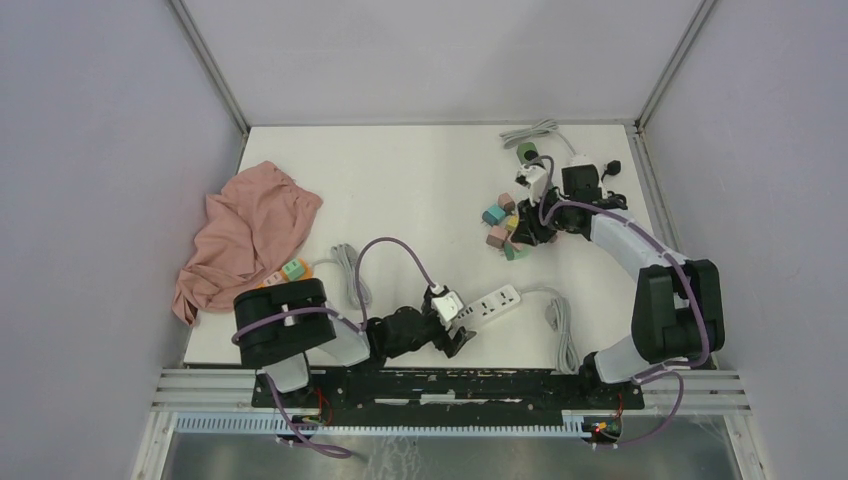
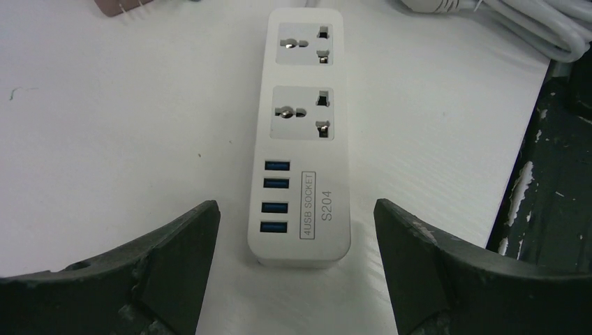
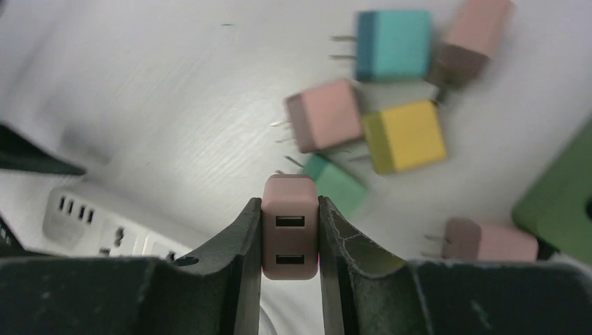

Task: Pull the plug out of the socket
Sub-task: Place the plug at the center of the board.

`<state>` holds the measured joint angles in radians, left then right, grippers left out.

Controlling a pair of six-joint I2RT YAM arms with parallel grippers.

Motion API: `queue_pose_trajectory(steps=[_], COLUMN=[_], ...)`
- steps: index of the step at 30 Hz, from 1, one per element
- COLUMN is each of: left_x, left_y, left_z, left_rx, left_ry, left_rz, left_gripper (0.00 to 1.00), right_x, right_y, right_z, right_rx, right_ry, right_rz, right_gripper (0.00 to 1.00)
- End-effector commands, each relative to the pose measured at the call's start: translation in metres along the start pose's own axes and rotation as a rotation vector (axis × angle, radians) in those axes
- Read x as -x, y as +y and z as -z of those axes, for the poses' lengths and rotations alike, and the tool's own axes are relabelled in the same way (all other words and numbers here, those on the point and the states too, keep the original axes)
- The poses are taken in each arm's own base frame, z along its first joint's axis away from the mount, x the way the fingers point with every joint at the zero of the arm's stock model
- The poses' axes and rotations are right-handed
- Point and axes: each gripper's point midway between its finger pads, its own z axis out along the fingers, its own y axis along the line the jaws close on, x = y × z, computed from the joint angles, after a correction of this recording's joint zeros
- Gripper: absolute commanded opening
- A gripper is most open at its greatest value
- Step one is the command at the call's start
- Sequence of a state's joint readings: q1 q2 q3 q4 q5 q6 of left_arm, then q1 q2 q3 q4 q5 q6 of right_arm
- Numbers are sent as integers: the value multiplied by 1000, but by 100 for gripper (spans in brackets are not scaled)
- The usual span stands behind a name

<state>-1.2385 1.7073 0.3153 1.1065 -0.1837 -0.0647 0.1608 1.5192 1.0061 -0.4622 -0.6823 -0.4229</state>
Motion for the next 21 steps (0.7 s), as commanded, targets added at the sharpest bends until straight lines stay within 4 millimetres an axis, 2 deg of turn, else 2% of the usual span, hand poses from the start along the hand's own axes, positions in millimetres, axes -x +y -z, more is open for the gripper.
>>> queue_pose_trajectory(steps=[1,4,10,11,14,16,21], left_x=[26,29,38,39,42,43,50], left_y=[0,0,-3,-3,-3,-2,0], left_z=[-2,-3,0,1,3,6,12], left_rx=[23,30,12,12,13,16,21], left_ry=[-31,-1,-8,-12,-17,-20,-42], left_rz=[60,71,76,76,77,78,83], left_gripper=[88,88,88,88,88,88,88], right_x=[13,-2,-19,-20,-17,-12,6], right_y=[-75,-95,-103,-104,-102,-102,-97], right_z=[12,12,2,2,4,10,30], right_rx=[-352,-392,-365,-362,-344,-349,-357], right_ry=[-141,-116,-86,-86,-81,-89,-138], right_rz=[-329,-460,-566,-568,-545,-509,-403], right_gripper=[5,11,34,38,66,75,78])
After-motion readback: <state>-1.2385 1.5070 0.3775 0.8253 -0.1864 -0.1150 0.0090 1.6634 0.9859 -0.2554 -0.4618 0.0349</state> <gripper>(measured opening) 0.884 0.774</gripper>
